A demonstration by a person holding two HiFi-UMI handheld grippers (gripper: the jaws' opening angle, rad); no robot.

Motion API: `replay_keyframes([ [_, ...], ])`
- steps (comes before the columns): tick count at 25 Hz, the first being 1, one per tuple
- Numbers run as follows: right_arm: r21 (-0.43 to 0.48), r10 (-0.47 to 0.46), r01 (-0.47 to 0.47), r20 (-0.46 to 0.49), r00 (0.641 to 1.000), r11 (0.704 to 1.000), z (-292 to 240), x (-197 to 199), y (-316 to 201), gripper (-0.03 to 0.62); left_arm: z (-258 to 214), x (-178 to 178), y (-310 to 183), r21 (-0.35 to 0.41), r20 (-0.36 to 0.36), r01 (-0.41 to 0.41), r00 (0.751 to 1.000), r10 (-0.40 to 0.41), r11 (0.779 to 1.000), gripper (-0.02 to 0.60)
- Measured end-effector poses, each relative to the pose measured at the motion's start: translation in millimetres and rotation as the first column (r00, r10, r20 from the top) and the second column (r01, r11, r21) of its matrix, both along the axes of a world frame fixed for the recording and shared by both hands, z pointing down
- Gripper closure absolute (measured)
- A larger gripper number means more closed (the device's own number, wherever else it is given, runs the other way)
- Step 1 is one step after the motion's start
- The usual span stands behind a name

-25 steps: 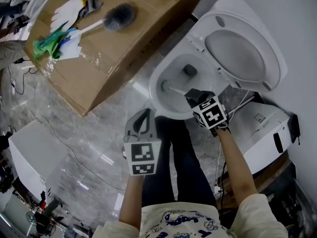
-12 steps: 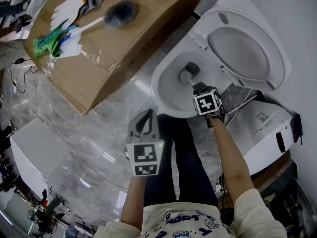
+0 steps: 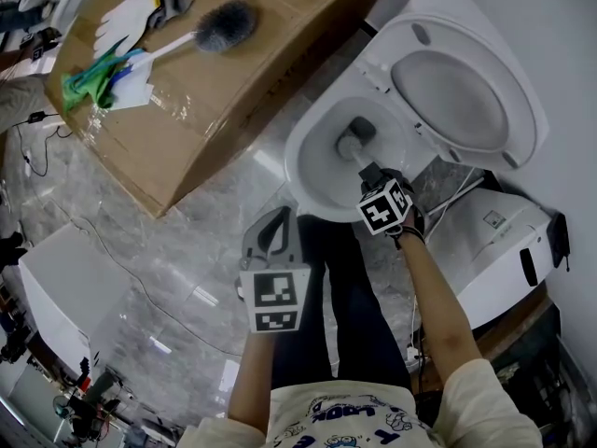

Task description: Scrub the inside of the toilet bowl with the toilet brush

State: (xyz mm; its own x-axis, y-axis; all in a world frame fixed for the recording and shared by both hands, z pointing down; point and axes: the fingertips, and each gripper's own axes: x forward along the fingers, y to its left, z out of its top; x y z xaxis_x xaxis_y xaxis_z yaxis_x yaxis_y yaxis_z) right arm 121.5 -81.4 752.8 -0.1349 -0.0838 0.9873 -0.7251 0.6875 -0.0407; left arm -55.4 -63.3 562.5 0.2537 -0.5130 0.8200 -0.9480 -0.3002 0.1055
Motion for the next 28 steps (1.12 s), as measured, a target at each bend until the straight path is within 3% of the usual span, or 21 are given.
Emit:
replay_keyframes([
  [6, -0.061, -0.140, 0.145, 0.081, 0.987, 0.987, -30, -7, 24, 0.425, -2, 4, -2, 0.006, -0.004, -0.005, 1.000, 0.005, 1.000, 0.580],
  [10, -0.094, -0.254, 0.259, 0.059, 0.965, 0.961, -34, 10, 36, 0.425, -3, 4, -3, 0.010, -0.004, -0.008, 1.000, 0.008, 1.000, 0.580],
  [14, -0.128, -0.232, 0.230, 0.000, 0.973, 0.965, -25, 41, 29, 0.425, -3, 2, -2, 0.011, 0.001, -0.004, 1.000, 0.004, 1.000, 0.580],
  [17, -0.092, -0.202, 0.194, -0.091, 0.975, 0.977, -22, 66, 11, 0.425, -5, 0, -1, 0.011, 0.005, 0.000, 1.000, 0.000, 1.000, 0.580],
  [20, -0.018, -0.217, 0.218, -0.190, 0.957, 0.976, -25, 84, -12, 0.425, -5, -4, 0, 0.011, 0.009, 0.008, 1.000, -0.008, 1.000, 0.580],
  [25, 0.083, -0.340, 0.376, -0.281, 0.897, 0.923, -38, 84, -33, 0.427, -5, -5, 2, 0.011, 0.011, 0.014, 1.000, -0.014, 1.000, 0.580],
  [28, 0.108, -0.370, 0.418, -0.308, 0.877, 0.902, -39, 84, -34, 0.427, -5, -4, 2, 0.012, 0.007, 0.011, 1.000, -0.011, 1.000, 0.580],
])
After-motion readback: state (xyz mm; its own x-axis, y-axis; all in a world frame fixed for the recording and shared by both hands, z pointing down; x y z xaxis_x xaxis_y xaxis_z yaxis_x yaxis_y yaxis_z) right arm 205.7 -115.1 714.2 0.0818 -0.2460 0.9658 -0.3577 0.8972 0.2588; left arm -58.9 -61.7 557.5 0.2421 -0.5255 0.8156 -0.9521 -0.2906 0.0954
